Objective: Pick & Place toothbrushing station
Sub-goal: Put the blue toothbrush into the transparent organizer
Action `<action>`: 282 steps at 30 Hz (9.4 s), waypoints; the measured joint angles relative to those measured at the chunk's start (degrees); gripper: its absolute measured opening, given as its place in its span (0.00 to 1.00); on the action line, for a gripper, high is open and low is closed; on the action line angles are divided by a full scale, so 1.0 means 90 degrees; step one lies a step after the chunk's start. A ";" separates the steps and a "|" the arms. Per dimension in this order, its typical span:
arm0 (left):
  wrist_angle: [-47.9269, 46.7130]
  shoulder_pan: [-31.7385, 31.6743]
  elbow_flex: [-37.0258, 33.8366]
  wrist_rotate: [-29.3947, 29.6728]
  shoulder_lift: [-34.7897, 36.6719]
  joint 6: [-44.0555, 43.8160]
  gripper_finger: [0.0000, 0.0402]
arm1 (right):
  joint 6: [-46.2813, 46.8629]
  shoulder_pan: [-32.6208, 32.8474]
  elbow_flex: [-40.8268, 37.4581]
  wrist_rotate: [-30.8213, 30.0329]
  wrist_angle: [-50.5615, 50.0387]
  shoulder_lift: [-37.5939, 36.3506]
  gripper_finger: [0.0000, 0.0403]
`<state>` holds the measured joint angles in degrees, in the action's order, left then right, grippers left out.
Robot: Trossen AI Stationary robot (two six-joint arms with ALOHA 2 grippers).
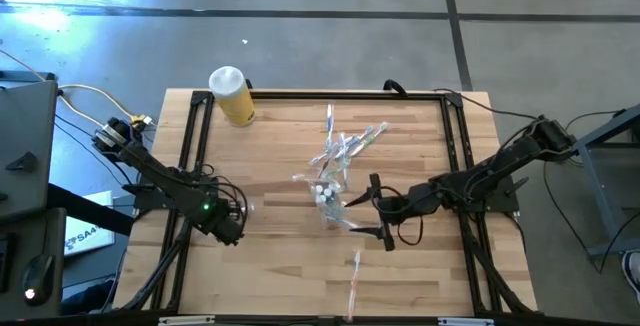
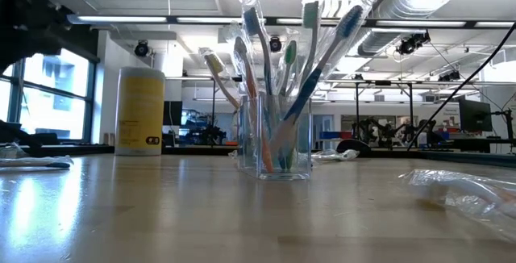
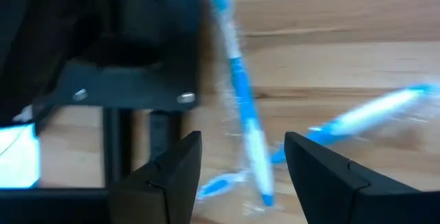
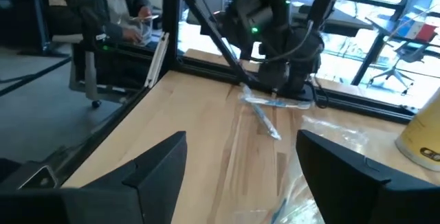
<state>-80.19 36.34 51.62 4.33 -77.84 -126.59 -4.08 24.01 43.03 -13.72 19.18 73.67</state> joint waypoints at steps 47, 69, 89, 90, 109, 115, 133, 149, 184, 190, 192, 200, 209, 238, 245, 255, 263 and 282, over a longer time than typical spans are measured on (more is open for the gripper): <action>0.3095 -0.0750 -0.1865 0.2236 0.0826 0.2461 0.09 | 0.0161 0.0000 0.0000 0.0571 -0.0256 0.0000 0.66; 0.4032 0.0436 0.2237 0.5795 0.0230 0.9050 0.09 | -0.0437 -0.0002 0.0002 0.0518 0.0701 0.0001 0.66; 0.8887 -0.0817 0.2169 0.3667 -0.1454 1.3428 0.09 | -0.1032 0.0000 0.0005 0.0520 0.2184 0.0214 0.66; 0.8916 -0.0881 0.2169 0.3532 -0.1460 1.3439 0.09 | -0.1032 0.0000 0.0005 0.0520 0.2174 0.0219 0.66; 0.9039 -0.0959 0.2169 0.3411 -0.1462 1.3608 0.09 | -0.1202 0.0000 0.0002 0.0537 0.2081 0.0216 0.20; 0.9039 -0.0957 0.2171 0.3407 -0.1462 1.3611 0.13 | -0.1294 -0.0002 0.0002 0.0531 0.2045 0.0209 0.03; 0.9138 -0.0954 0.2178 0.3036 -0.1441 1.3681 0.49 | -0.1183 0.0221 -0.0002 0.0281 0.0944 -0.0405 0.02; 0.7587 -0.0952 0.2179 0.3284 -0.0974 1.2493 0.54 | 0.0547 0.1105 -0.0002 -0.1814 -0.2384 -0.1464 0.02; 0.6770 -0.0952 0.2178 0.3287 -0.0974 1.1818 0.54 | 0.0148 -0.0947 0.0004 0.0833 -0.0304 0.0504 0.02; 0.6444 -0.0952 0.2178 0.3297 -0.0974 1.1454 0.54 | 0.0192 -0.1015 0.0005 0.0902 -0.0202 0.0898 0.02; 0.6367 -0.0952 0.2178 0.3301 -0.0974 1.1348 0.54 | 0.0297 -0.1018 0.0005 0.0904 -0.0223 0.0930 0.02; 0.6162 -0.0952 0.2175 0.3271 -0.0974 1.1062 0.54 | 0.0487 -0.1020 0.0005 0.0911 -0.0226 0.1255 0.02; 0.6108 -0.0952 0.2174 0.3035 -0.0974 1.0823 0.54 | 0.0717 -0.1022 0.0002 0.0875 -0.0232 0.1457 0.03; 0.4741 -0.0952 0.2174 0.2468 -0.0974 0.9864 0.54 | 0.0760 -0.0948 0.0007 0.0805 -0.0657 0.0578 0.61; 0.1893 -0.0952 0.2174 0.2243 -0.0974 0.8188 0.54 | 0.0605 -0.0630 0.0007 0.0398 -0.1200 -0.0232 0.64; 0.0247 -0.0962 0.1381 0.0763 -0.0882 0.7755 0.54 | 0.0594 -0.0152 0.0010 0.0377 -0.1350 -0.0760 0.63; 0.1176 -0.1415 0.0063 -0.0025 -0.0902 0.8845 0.54 | 0.0651 -0.0024 0.0010 0.0377 -0.1371 -0.0760 0.63; 0.3084 -0.2958 -0.2051 -0.1362 -0.0852 0.9686 0.54 | 0.0981 -0.0012 0.0010 0.0355 -0.1360 -0.0734 0.63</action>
<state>-52.43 9.72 33.16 -7.93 -85.52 -39.42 4.75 23.90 43.11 -10.52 6.94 67.07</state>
